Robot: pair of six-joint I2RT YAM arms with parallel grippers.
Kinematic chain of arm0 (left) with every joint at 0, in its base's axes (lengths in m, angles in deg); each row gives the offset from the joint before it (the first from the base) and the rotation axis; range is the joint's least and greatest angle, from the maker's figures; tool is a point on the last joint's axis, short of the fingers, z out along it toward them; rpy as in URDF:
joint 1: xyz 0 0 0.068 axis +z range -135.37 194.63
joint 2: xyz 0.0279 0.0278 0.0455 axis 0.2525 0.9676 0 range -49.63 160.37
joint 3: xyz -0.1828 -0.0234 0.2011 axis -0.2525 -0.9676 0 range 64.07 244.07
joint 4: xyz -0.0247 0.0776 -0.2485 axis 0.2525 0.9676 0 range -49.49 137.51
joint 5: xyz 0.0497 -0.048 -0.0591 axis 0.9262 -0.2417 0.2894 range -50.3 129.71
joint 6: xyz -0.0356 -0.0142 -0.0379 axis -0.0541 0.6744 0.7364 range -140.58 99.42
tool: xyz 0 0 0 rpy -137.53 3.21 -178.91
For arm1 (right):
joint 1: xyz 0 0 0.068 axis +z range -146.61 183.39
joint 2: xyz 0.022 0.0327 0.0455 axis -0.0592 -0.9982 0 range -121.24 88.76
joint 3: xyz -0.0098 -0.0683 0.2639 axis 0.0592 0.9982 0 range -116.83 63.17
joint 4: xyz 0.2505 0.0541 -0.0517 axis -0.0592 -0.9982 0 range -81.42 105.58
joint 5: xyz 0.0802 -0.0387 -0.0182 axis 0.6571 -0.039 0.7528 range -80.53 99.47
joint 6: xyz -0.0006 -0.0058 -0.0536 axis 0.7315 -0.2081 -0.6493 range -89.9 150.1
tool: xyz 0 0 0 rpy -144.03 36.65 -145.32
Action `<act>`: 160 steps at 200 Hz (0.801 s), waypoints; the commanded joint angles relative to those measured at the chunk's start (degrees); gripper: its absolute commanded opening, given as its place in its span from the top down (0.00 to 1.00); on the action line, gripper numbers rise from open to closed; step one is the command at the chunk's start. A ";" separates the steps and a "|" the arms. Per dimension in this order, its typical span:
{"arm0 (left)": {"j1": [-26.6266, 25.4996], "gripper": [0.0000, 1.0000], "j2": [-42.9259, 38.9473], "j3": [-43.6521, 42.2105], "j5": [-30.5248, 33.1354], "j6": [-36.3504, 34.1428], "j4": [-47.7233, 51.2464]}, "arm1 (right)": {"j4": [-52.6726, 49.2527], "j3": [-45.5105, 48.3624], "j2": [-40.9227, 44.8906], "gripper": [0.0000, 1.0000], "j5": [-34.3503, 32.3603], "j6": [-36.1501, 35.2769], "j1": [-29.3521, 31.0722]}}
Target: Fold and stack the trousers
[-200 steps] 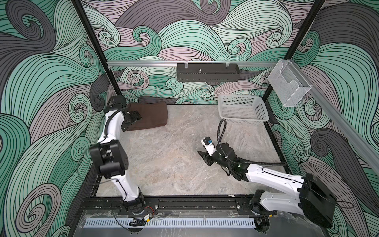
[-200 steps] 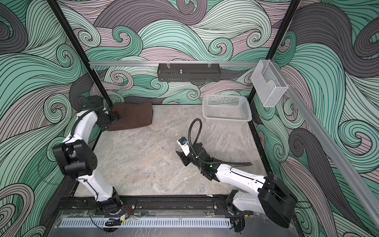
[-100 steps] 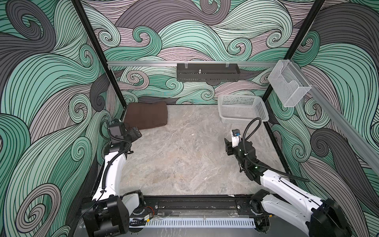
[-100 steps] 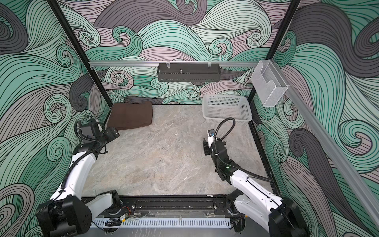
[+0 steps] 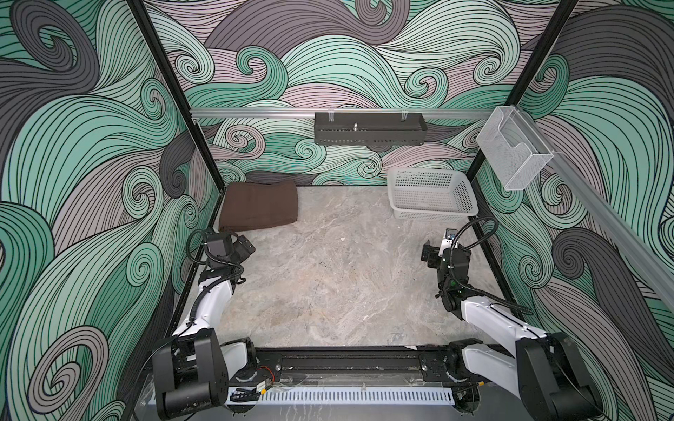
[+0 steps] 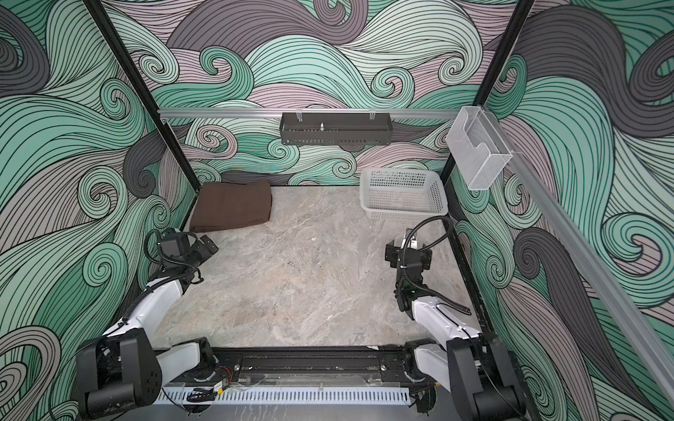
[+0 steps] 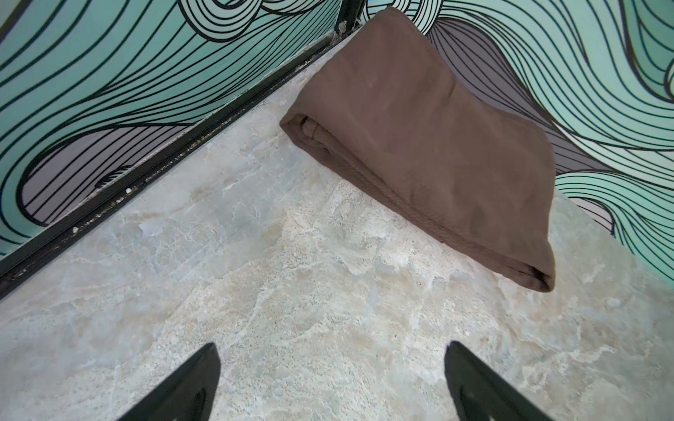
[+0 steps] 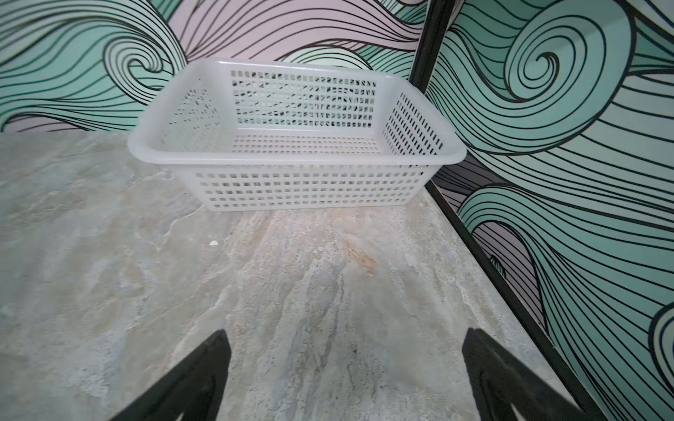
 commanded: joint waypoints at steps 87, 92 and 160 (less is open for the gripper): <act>-4.86 0.03 11.47 -5.92 14.50 -10.10 -24.31 | 25.66 0.99 -21.56 0.01 16.01 1.86 -7.67; -4.99 0.03 11.81 -6.49 14.44 -10.68 -26.03 | 24.05 0.66 -21.01 0.01 16.44 2.01 -8.06; -7.90 0.02 15.13 -8.64 9.61 -17.56 -36.27 | 19.51 -2.53 -21.90 0.01 18.79 1.44 -8.35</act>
